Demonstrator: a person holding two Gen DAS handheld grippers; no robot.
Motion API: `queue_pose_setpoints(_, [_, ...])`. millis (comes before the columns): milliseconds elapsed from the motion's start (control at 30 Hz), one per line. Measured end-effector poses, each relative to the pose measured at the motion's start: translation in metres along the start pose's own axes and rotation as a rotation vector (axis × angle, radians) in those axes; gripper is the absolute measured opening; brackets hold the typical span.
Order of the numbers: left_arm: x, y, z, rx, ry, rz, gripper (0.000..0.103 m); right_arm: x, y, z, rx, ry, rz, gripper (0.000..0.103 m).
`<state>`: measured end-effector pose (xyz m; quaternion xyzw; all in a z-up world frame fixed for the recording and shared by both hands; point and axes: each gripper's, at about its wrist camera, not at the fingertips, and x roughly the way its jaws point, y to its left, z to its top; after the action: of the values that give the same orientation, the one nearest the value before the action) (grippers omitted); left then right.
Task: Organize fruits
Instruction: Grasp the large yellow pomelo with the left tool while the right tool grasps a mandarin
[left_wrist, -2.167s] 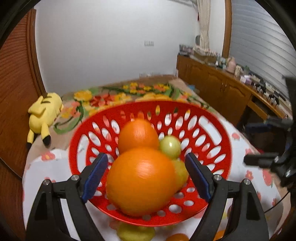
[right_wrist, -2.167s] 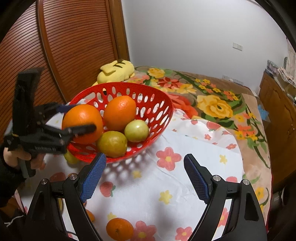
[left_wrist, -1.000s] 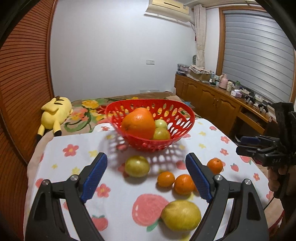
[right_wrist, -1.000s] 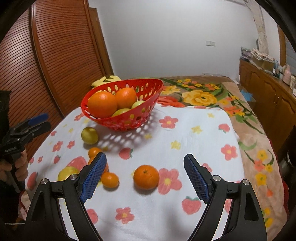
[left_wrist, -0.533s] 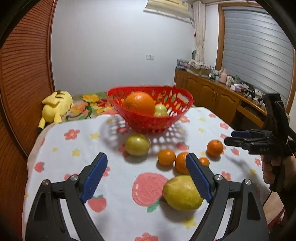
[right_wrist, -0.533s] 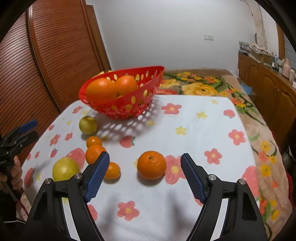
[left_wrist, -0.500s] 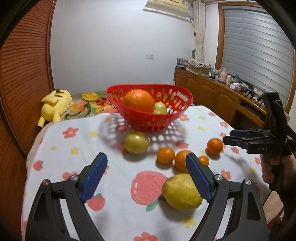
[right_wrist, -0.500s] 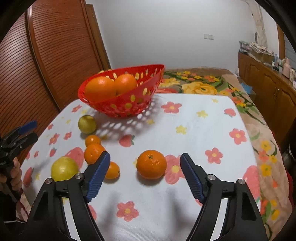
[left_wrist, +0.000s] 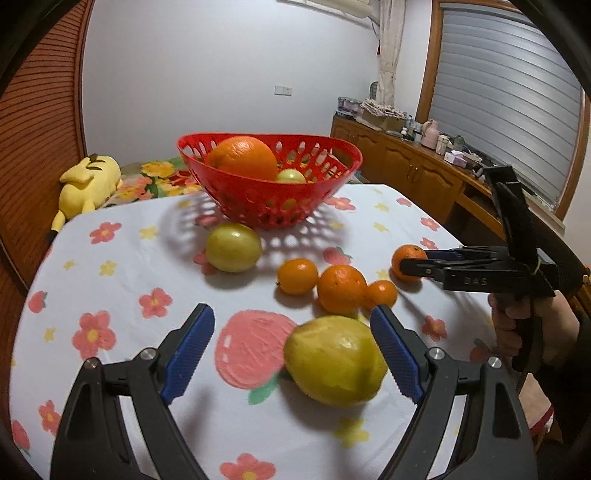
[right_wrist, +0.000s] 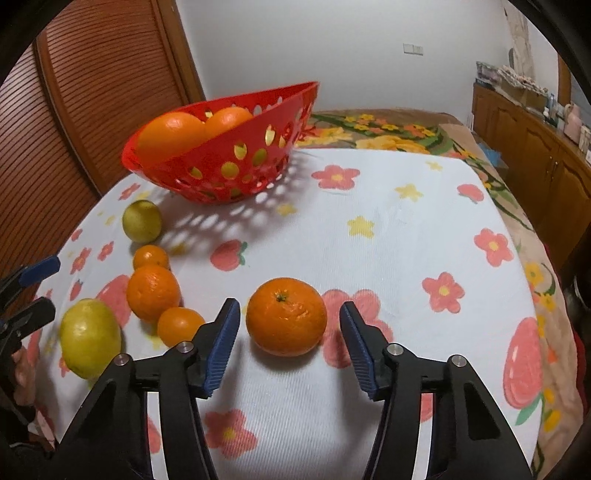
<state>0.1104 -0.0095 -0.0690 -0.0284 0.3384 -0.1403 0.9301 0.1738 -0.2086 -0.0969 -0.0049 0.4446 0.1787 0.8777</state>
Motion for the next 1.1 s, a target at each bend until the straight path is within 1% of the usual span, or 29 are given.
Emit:
queue_pose_setpoints(133, [0.006, -0.006, -0.002, 0.003, 0.021, -0.015, 0.087, 0.007, 0.000, -0.002, 0.003, 0.020, -0.001, 0.052])
queue_pose_setpoints(200, [0.009, -0.008, -0.004, 0.004, 0.035, -0.025, 0.087, 0.007, 0.003, -0.002, -0.005, 0.019, 0.007, 0.047])
queue_pose_setpoints(267, [0.012, -0.011, -0.006, 0.004, 0.046, -0.033, 0.087, 0.006, 0.005, -0.003, -0.019, 0.018, -0.004, 0.046])
queue_pose_setpoints(567, [0.022, -0.015, -0.012, 0.007, 0.076, -0.037, 0.087, -0.015, 0.004, -0.021, 0.017, -0.020, 0.042, 0.046])
queue_pose_setpoints(800, [0.031, -0.015, -0.018, 0.006, 0.099, -0.037, 0.087, -0.023, 0.015, -0.032, 0.005, -0.042, 0.053, 0.046])
queue_pose_setpoints(833, [0.031, -0.015, -0.018, 0.002, 0.101, -0.042, 0.086, -0.023, 0.015, -0.032, 0.009, -0.045, 0.060, 0.046])
queue_pose_setpoints(967, [0.032, -0.013, -0.020, -0.005, 0.101, -0.067, 0.075, -0.023, 0.010, -0.035, 0.033, -0.044, 0.082, 0.046])
queue_pose_setpoints(1067, [0.033, -0.015, -0.022, 0.001, 0.106, -0.086, 0.071, -0.024, 0.008, -0.037, 0.040, -0.054, 0.080, 0.046])
queue_pose_setpoints(1100, [0.033, -0.017, -0.022, 0.011, 0.104, -0.081, 0.071, -0.024, 0.009, -0.037, 0.040, -0.056, 0.079, 0.046])
